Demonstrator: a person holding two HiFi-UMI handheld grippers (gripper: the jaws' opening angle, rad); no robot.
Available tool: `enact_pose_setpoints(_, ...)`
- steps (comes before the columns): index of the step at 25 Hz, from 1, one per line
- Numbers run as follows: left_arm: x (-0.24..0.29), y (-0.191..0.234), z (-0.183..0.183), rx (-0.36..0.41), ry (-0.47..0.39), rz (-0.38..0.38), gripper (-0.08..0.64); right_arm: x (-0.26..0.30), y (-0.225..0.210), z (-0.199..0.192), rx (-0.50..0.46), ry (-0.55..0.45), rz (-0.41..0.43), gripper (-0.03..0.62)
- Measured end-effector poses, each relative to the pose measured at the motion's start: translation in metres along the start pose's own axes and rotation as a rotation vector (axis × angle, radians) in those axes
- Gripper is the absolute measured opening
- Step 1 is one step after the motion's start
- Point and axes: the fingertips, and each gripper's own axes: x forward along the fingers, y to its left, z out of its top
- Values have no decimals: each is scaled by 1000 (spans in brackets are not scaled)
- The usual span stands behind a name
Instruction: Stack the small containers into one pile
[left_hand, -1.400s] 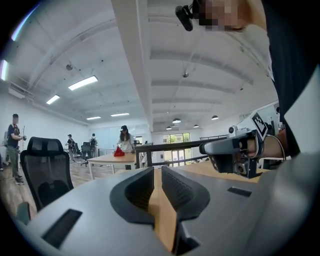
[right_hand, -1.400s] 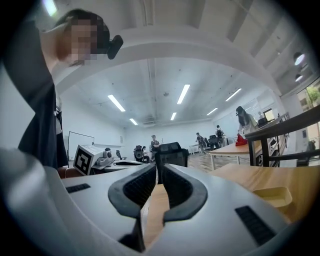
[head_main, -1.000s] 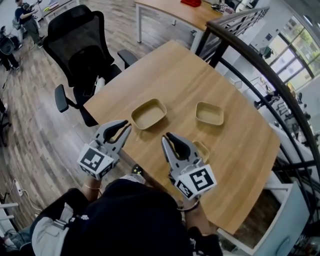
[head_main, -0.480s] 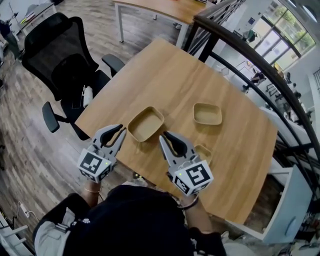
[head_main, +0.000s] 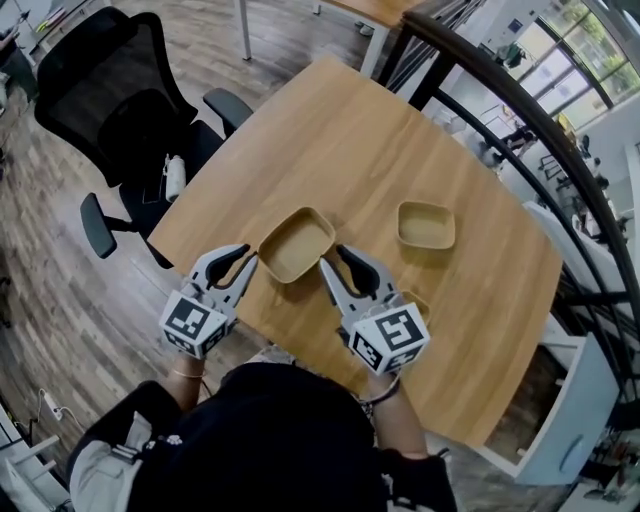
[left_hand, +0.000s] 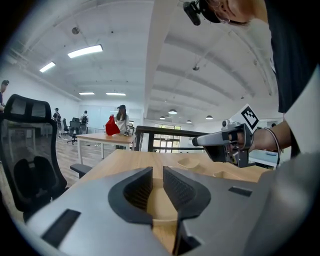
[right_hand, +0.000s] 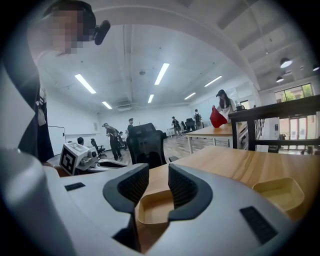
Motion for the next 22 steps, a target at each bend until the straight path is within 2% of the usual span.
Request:
enact_pose_setpoints(5,10,16,-14,-27,44,15,89,20,-17,-15,30,50,-24,123)
enact_pose_setpoints(12,26,27,-44,-54,129,-9,123,46,-39,-43,83,142,-47,123)
enact_pose_setpoints(22,34,34,-87,-85,253,-19,137,61,-63,-90,137,267,-106,126)
